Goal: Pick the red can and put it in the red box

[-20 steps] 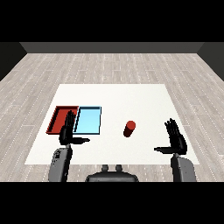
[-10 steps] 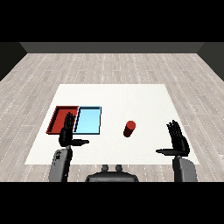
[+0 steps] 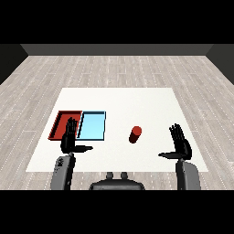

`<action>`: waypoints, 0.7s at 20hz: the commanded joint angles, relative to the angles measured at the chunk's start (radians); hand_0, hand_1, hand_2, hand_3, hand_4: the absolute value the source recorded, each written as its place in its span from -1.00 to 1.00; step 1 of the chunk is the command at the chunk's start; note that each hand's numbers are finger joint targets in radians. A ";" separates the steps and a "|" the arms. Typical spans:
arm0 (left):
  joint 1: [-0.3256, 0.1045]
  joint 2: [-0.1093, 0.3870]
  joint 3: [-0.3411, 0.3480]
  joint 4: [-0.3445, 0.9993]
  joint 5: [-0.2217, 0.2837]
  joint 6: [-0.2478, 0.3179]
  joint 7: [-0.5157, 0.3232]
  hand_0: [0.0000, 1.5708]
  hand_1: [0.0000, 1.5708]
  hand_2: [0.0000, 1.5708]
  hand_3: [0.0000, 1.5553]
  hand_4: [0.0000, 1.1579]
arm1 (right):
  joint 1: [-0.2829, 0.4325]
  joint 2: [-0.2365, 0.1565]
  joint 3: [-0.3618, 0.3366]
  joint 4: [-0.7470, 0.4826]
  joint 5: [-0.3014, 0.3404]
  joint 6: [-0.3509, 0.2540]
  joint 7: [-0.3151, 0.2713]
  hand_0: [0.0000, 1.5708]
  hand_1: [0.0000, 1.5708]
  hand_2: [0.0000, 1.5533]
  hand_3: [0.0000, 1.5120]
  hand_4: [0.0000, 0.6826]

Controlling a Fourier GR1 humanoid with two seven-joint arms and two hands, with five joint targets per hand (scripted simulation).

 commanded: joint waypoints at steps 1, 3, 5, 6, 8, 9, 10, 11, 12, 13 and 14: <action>0.020 0.048 0.049 -0.038 0.052 -0.048 0.024 -1.00 -1.00 -1.00 -1.00 -1.00 | -0.051 0.014 0.021 0.047 0.062 -0.030 -0.006 -1.00 -1.00 -1.00 -1.00 -1.00; -0.006 -0.022 -0.005 0.016 -0.002 0.013 -0.025 -1.00 -1.00 -1.00 -1.00 -1.00 | -0.081 -0.022 -0.006 0.080 0.032 0.008 0.013 -1.00 -1.00 -1.00 -1.00 -1.00; 0.018 0.015 0.020 -0.027 0.015 -0.012 0.000 -1.00 -1.00 -1.00 -1.00 -1.00 | -0.098 0.047 0.035 0.049 0.043 -0.065 0.057 -1.00 -1.00 -1.00 -1.00 -1.00; -0.012 -0.030 -0.015 0.049 -0.022 0.020 -0.040 -1.00 -1.00 -1.00 -1.00 -1.00 | -0.136 0.015 0.018 0.131 0.046 -0.034 0.025 -1.00 -1.00 -1.00 -1.00 -1.00; -0.007 -0.022 -0.005 0.006 -0.014 0.026 -0.014 -1.00 -1.00 -1.00 -1.00 -1.00 | -0.121 0.061 0.072 0.038 0.075 -0.091 0.101 -1.00 -1.00 -1.00 -1.00 -1.00; -0.068 0.038 0.068 0.024 0.062 -0.024 0.040 -1.00 -1.00 -1.00 -1.00 -1.00 | -0.067 0.033 0.029 0.021 0.012 -0.023 0.077 -1.00 -1.00 -1.00 -1.00 -1.00; -0.021 -0.010 0.006 0.035 0.008 -0.001 -0.011 -1.00 -1.00 -1.00 -1.00 -1.00 | -0.140 0.061 0.054 0.090 0.035 -0.065 0.087 -1.00 -1.00 -1.00 -1.00 -1.00; -0.015 -0.014 0.007 0.090 0.008 -0.019 -0.069 -1.00 -1.00 -1.00 -1.00 -1.00 | -0.148 0.061 0.060 0.108 0.043 -0.064 0.083 -1.00 -1.00 -1.00 -1.00 -1.00; -0.014 -0.029 -0.007 -0.002 0.003 0.023 -0.001 -1.00 -1.00 -1.00 -1.00 -1.00 | -0.172 0.040 0.030 0.184 0.001 -0.019 0.057 -1.00 -1.00 -1.00 -1.00 -1.00; 0.000 -0.034 -0.024 -0.034 -0.007 0.032 0.032 -1.00 -1.00 -1.00 -1.00 -1.00 | -0.198 0.083 0.062 0.188 0.022 -0.064 0.079 -1.00 -1.00 -1.00 -1.00 -1.00; 0.023 -0.006 0.002 -0.077 0.015 0.014 0.039 -1.00 -1.00 -1.00 -1.00 -1.00 | -0.196 0.090 0.063 0.147 -0.003 -0.075 0.129 -1.00 -1.00 -1.00 -1.00 -1.00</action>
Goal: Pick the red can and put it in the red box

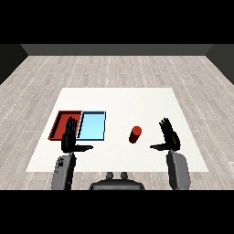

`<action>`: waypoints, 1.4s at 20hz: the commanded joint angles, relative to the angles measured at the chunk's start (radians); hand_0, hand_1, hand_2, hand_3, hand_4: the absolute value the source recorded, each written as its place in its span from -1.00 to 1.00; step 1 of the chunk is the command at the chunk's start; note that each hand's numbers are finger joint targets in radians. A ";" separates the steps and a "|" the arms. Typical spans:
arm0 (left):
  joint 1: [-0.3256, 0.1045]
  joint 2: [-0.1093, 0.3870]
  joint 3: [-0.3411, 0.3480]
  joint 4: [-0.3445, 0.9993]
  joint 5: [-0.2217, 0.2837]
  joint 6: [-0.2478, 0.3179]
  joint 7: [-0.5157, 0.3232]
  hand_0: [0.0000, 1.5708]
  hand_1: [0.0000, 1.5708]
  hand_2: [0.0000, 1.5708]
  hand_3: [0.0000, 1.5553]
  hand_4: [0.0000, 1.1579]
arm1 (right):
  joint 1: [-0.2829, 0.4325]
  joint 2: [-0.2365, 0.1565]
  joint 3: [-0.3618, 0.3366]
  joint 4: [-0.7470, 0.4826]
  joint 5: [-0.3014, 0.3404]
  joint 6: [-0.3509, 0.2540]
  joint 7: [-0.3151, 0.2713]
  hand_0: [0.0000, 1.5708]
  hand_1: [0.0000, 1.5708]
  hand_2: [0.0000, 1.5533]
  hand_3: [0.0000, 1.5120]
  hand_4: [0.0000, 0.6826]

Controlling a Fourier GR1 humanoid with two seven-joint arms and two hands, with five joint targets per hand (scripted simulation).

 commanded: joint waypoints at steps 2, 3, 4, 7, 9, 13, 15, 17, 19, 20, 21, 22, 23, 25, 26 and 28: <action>0.014 -0.005 -0.003 -0.031 -0.008 0.022 0.014 -1.00 -1.00 -1.00 -1.00 -1.00 | 0.008 0.032 0.027 0.045 0.003 -0.006 -0.019 -1.00 -1.00 -1.00 -1.00 -1.00; 0.021 0.001 0.001 0.001 -0.009 0.002 -0.029 -1.00 -1.00 -1.00 -1.00 -1.00 | -0.079 -0.020 -0.034 0.118 -0.069 0.028 0.033 -1.00 -1.00 -1.00 -1.00 -1.00; -0.070 0.012 0.036 0.108 -0.005 0.009 -0.043 -1.00 -1.00 -1.00 -1.00 -1.00 | -0.067 0.041 0.020 0.153 -0.002 -0.012 -0.032 -1.00 -1.00 -1.00 -1.00 -1.00; -0.026 0.023 0.034 0.015 0.010 0.008 0.023 -1.00 -1.00 -1.00 -1.00 -1.00 | -0.078 0.058 0.028 0.222 0.009 -0.005 -0.112 -1.00 -1.00 -1.00 -1.00 -1.00; -0.067 0.003 0.017 0.084 -0.010 0.017 -0.018 -1.00 -1.00 -1.00 -1.00 -1.00 | -0.066 0.062 0.051 0.192 0.028 -0.034 -0.089 -1.00 -1.00 -1.00 -1.00 -1.00; -0.030 0.031 0.027 -0.012 0.018 -0.008 0.042 -1.00 -1.00 -1.00 -1.00 -1.00 | -0.036 0.095 0.078 0.222 0.026 -0.023 -0.143 -1.00 -1.00 -1.00 -1.00 -1.00; 0.031 0.000 -0.004 -0.064 0.021 -0.006 0.043 -1.00 -1.00 -1.00 -1.00 -1.00 | -0.033 0.108 0.082 0.207 0.017 -0.053 -0.102 -1.00 -1.00 -1.00 -1.00 -1.00; -0.048 0.024 0.028 0.000 0.032 -0.007 0.066 -1.00 -1.00 -1.00 -1.00 -1.00 | -0.016 0.127 0.136 0.160 0.010 -0.073 -0.072 -1.00 -1.00 -1.00 -1.00 -1.00; -0.021 -0.024 -0.016 0.082 -0.034 0.008 -0.068 -1.00 -1.00 -1.00 -1.00 -1.00 | -0.025 0.089 0.086 0.230 -0.007 -0.016 -0.114 -1.00 -1.00 -1.00 -1.00 -1.00; -0.049 0.007 0.020 0.054 0.012 -0.005 -0.010 -1.00 -1.00 -1.00 -1.00 -1.00 | -0.058 0.079 0.091 0.224 -0.004 -0.035 -0.091 -1.00 -1.00 -1.00 -1.00 -1.00; -0.002 0.035 0.027 -0.053 0.058 -0.041 0.086 -1.00 -1.00 -1.00 -1.00 -1.00 | -0.050 0.105 0.105 0.175 -0.016 -0.059 -0.038 -1.00 -1.00 -1.00 -1.00 -1.00; -0.021 0.012 -0.001 -0.071 0.017 0.002 0.084 -1.00 -1.00 -1.00 -1.00 -1.00 | -0.108 0.100 0.089 0.302 0.009 -0.063 -0.118 -1.00 -1.00 -1.00 -1.00 -1.00; -0.007 -0.015 -0.007 0.044 -0.021 0.013 -0.027 -1.00 -1.00 -1.00 -1.00 -1.00 | -0.057 0.114 0.107 0.249 -0.009 -0.045 -0.110 -1.00 -1.00 -1.00 -1.00 -1.00; 0.010 0.021 0.019 0.000 0.019 -0.024 0.015 -1.00 -1.00 -1.00 -1.00 -1.00 | -0.053 0.128 0.164 0.249 -0.018 -0.091 -0.123 -1.00 -1.00 -1.00 -1.00 -1.00; -0.026 0.021 0.025 0.014 0.019 -0.014 0.025 -1.00 -1.00 -1.00 -1.00 -1.00 | -0.063 0.128 0.210 0.259 -0.049 -0.147 -0.131 -1.00 -1.00 -1.00 -1.00 -1.00; 0.012 -0.031 -0.054 -0.003 -0.039 0.042 -0.014 -1.00 -1.00 -1.00 -1.00 -1.00 | -0.115 0.091 0.110 0.278 -0.074 -0.051 -0.070 -1.00 -1.00 -1.00 -1.00 -1.00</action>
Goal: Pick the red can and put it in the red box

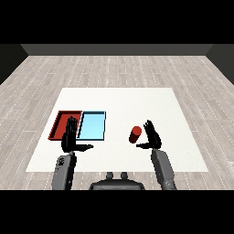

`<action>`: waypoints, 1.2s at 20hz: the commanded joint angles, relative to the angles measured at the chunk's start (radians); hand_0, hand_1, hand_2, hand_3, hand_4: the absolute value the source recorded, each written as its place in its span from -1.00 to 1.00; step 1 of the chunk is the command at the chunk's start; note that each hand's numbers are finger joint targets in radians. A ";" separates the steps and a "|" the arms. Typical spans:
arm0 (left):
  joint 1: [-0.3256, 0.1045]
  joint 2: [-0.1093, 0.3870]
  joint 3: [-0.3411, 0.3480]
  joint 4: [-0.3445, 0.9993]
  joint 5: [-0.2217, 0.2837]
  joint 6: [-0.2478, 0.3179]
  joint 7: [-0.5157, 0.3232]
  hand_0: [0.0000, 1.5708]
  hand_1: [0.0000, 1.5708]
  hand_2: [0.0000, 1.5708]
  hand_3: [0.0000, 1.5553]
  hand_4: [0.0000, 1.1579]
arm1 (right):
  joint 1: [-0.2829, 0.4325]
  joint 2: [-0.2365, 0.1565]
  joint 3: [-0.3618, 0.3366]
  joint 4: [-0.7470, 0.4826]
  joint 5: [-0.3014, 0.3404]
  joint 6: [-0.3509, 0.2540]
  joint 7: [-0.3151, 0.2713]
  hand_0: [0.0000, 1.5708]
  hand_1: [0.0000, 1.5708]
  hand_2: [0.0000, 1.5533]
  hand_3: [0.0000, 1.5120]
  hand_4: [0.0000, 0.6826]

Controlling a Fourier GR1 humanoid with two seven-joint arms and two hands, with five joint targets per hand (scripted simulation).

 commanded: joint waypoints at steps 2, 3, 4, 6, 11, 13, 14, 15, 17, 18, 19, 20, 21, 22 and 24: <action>0.025 0.018 0.027 -0.011 0.045 -0.041 -0.021 -1.00 -1.00 -1.00 -1.00 -1.00 | 0.024 0.017 0.055 -0.047 -0.017 -0.049 0.035 -1.00 -1.00 -1.00 -1.00 -1.00; 0.046 0.008 -0.001 -0.064 0.035 -0.035 0.005 -1.00 -1.00 -1.00 -1.00 -1.00 | 0.044 0.017 0.074 -0.104 -0.015 -0.086 0.077 -1.00 -1.00 -1.00 -1.00 -1.00; -0.011 0.003 0.004 -0.037 0.040 -0.016 0.042 -1.00 -1.00 -1.00 -1.00 -1.00 | -0.046 0.015 0.025 0.014 -0.014 -0.055 0.043 -1.00 -1.00 -1.00 -1.00 -1.00; -0.016 0.007 0.006 0.017 0.023 -0.030 -0.016 -1.00 -1.00 -1.00 -1.00 -1.00 | -0.036 0.017 0.062 -0.075 -0.036 -0.088 0.109 -1.00 -1.00 -1.00 -1.00 -1.00; 0.055 0.052 0.056 -0.007 0.065 -0.095 -0.065 -1.00 -1.00 -1.00 -1.00 -1.00 | -0.136 -0.013 -0.007 0.239 -0.008 -0.019 -0.075 -1.00 -1.00 -1.00 -1.00 -1.00; 0.022 -0.027 -0.048 -0.085 -0.009 0.039 0.046 -1.00 -1.00 -1.00 -1.00 -1.00 | -0.097 0.009 0.025 0.157 0.013 -0.077 -0.018 -1.00 -1.00 -1.00 -1.00 -1.00; 0.040 0.015 0.003 -0.055 0.029 -0.036 0.011 -1.00 -1.00 -1.00 -1.00 -1.00 | -0.096 0.000 0.017 0.218 0.007 -0.028 -0.066 -1.00 -1.00 -1.00 -1.00 -1.00; -0.018 0.014 0.008 -0.068 0.037 -0.008 0.078 -1.00 -1.00 -1.00 -1.00 -1.00 | -0.086 0.015 0.026 0.081 -0.020 -0.077 0.051 -1.00 -1.00 -1.00 -1.00 -1.00; -0.026 0.026 0.030 -0.057 0.053 -0.017 0.082 -1.00 -1.00 -1.00 -1.00 -1.00 | -0.075 0.013 0.030 0.115 0.005 -0.079 -0.002 -1.00 -1.00 -1.00 -1.00 -1.00; 0.087 -0.020 -0.036 -0.148 0.005 0.001 0.025 -1.00 -1.00 -1.00 -1.00 -1.00 | -0.099 0.017 0.030 0.136 -0.005 -0.087 -0.003 -1.00 -1.00 -1.00 -1.00 -1.00; 0.052 0.008 -0.005 -0.052 0.006 -0.034 -0.027 -1.00 -1.00 -1.00 -1.00 -1.00 | -0.092 -0.009 0.009 0.152 -0.007 -0.057 -0.012 -1.00 -1.00 -1.00 -1.00 -1.00; -0.018 0.038 0.049 0.009 0.052 -0.050 -0.008 -1.00 -1.00 -1.00 -1.00 -1.00 | -0.169 0.017 0.073 0.292 -0.024 -0.120 -0.107 -1.00 -1.00 -1.00 -1.00 -1.00; 0.038 -0.004 0.000 0.001 0.012 -0.034 -0.057 -1.00 -1.00 -1.00 -1.00 -1.00 | -0.072 0.017 0.141 0.156 -0.045 -0.165 -0.054 -1.00 -1.00 -1.00 -1.00 -1.00; 0.027 -0.005 -0.006 -0.008 0.011 -0.023 -0.020 -1.00 -1.00 -1.00 -1.00 -1.00 | -0.127 0.017 0.057 0.185 -0.014 -0.105 -0.034 -1.00 -1.00 -1.00 -1.00 -1.00; -0.020 0.001 0.009 -0.003 0.012 0.003 0.026 -1.00 -1.00 -1.00 -1.00 -1.00 | -0.139 0.005 0.035 0.150 -0.028 -0.105 0.009 -1.00 -1.00 -1.00 -1.00 -1.00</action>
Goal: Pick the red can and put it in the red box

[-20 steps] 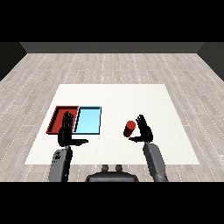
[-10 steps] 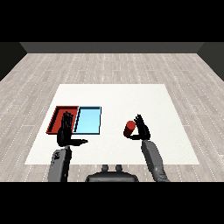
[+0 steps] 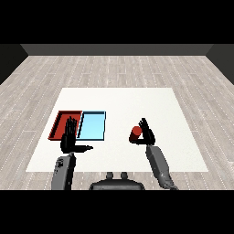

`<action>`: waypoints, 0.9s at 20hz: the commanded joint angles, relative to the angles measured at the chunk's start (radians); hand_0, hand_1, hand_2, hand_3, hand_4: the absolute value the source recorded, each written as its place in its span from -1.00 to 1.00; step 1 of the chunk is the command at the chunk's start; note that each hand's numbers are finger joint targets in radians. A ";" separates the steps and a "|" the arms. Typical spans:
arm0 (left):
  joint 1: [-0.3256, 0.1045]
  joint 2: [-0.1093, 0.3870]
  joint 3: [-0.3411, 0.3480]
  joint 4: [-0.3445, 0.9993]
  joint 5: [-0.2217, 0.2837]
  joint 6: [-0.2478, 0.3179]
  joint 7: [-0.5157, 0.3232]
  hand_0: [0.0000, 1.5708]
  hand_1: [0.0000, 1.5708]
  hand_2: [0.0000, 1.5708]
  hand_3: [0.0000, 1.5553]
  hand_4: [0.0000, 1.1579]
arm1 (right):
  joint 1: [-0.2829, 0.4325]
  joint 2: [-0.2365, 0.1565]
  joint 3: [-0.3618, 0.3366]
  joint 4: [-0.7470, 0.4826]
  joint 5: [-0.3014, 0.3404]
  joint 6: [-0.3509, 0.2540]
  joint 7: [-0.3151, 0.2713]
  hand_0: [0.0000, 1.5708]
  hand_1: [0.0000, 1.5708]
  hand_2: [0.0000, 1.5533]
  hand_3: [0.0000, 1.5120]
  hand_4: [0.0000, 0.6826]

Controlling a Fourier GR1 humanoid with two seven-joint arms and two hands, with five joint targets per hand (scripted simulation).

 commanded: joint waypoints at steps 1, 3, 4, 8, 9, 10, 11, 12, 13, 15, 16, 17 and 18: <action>-0.007 0.004 0.007 -0.032 0.013 0.005 0.027 -1.00 -1.00 -1.00 -1.00 -1.00 | -0.066 0.009 0.041 0.115 0.010 -0.048 -0.052 -1.00 -1.00 -1.00 -1.00 -1.00; -0.024 0.027 0.036 -0.001 0.036 -0.022 0.013 -1.00 -1.00 -1.00 -1.00 -1.00 | -0.076 0.009 0.109 0.055 -0.062 -0.114 0.002 -1.00 -1.00 -1.00 -1.00 -1.00; -0.067 0.021 0.035 0.035 0.030 -0.007 0.027 -1.00 -1.00 -1.00 -1.00 -1.00 | 0.028 0.009 0.057 -0.038 -0.006 -0.029 0.026 -1.00 -1.00 -1.00 -1.00 -1.00; -0.022 0.047 0.057 0.030 0.040 -0.039 -0.021 -1.00 -1.00 -1.00 -1.00 -1.00 | -0.057 0.009 0.106 0.036 -0.047 -0.084 0.016 -1.00 -1.00 -1.00 -1.00 -1.00; 0.003 0.020 0.028 -0.014 0.036 -0.022 0.008 -1.00 -1.00 -1.00 -1.00 -1.00 | -0.079 0.009 0.073 0.064 -0.034 -0.081 0.004 -1.00 -1.00 -1.00 -1.00 -1.00; -0.033 0.027 0.044 0.034 0.047 -0.029 0.004 -1.00 -1.00 -1.00 -1.00 -1.00 | 0.045 -0.006 0.071 -0.148 -0.041 -0.049 0.125 -1.00 -1.00 -1.00 -1.00 -1.00; 0.000 0.001 -0.003 -0.063 0.005 0.019 0.057 -1.00 -1.00 -1.00 -1.00 -1.00 | -0.064 0.004 0.030 0.062 -0.011 -0.024 0.003 -1.00 -1.00 -1.00 -1.00 -1.00; -0.059 0.020 0.034 0.030 0.030 -0.012 0.000 -1.00 -1.00 -1.00 -1.00 -1.00 | -0.033 0.009 0.116 -0.057 -0.058 -0.135 0.066 -1.00 -1.00 -1.00 -1.00 -1.00; 0.009 0.020 0.014 -0.079 0.037 -0.013 0.068 -1.00 -1.00 -1.00 -1.00 -1.00 | 0.008 0.009 0.090 -0.007 -0.009 -0.048 0.016 -1.00 -1.00 -1.00 -1.00 -1.00; 0.005 -0.015 -0.009 -0.032 0.002 0.019 0.023 -1.00 -1.00 -1.00 -1.00 -1.00 | -0.027 0.009 0.167 -0.090 -0.066 -0.159 0.111 -1.00 -1.00 -1.00 -1.00 -1.00; 0.024 0.021 0.032 -0.015 0.040 -0.034 -0.016 -1.00 -1.00 -1.00 -1.00 -1.00 | -0.107 0.009 0.058 0.076 -0.024 -0.076 0.029 -1.00 -1.00 -1.00 -1.00 -1.00; -0.057 -0.007 0.009 0.067 0.008 0.001 -0.020 -1.00 -1.00 -1.00 -1.00 -1.00 | -0.079 0.009 0.061 0.128 -0.007 -0.035 -0.020 -1.00 -1.00 -1.00 -1.00 -1.00; -0.009 0.001 0.018 0.044 0.037 -0.028 -0.032 -1.00 -1.00 -1.00 -1.00 -1.00 | -0.058 0.009 0.059 0.065 0.001 -0.053 -0.004 -1.00 -1.00 -1.00 -1.00 -1.00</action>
